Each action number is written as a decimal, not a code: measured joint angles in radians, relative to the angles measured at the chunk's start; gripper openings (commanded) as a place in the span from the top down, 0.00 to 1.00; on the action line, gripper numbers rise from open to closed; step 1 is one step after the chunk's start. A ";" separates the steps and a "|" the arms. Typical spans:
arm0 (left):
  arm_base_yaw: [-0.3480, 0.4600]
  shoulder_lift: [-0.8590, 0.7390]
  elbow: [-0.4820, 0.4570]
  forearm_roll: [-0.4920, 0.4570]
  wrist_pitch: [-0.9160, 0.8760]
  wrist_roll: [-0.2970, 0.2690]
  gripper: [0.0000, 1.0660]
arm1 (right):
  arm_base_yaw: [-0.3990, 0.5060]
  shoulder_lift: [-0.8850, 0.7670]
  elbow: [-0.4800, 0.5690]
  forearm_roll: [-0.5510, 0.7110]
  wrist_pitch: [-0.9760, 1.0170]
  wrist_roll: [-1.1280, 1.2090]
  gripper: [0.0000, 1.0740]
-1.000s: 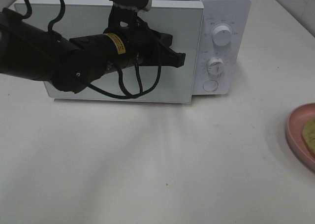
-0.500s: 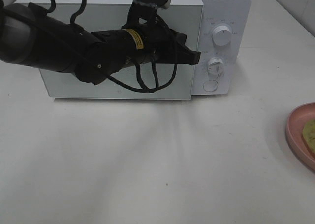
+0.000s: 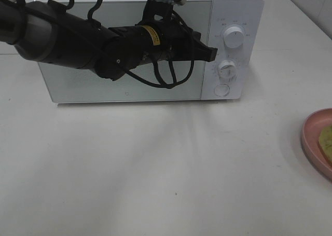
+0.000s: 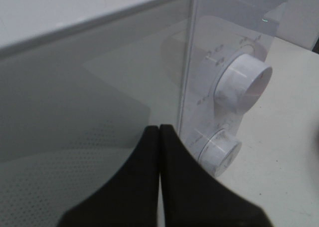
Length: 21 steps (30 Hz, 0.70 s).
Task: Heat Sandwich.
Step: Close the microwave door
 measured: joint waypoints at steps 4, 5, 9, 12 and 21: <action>0.000 0.001 0.000 0.005 0.008 -0.002 1.00 | 0.000 0.000 0.000 0.000 0.000 0.000 0.34; 0.000 0.001 0.000 0.007 0.008 -0.004 1.00 | 0.000 0.000 0.000 0.000 0.000 0.000 0.34; 0.000 0.001 0.000 0.011 0.009 -0.005 1.00 | 0.000 0.000 0.000 0.000 0.000 0.000 0.34; 0.001 0.001 0.000 0.012 0.009 -0.006 1.00 | 0.000 0.000 0.000 0.000 0.000 0.000 0.34; 0.000 -0.012 0.004 0.012 0.025 -0.008 1.00 | 0.000 0.000 0.000 0.000 0.000 0.000 0.34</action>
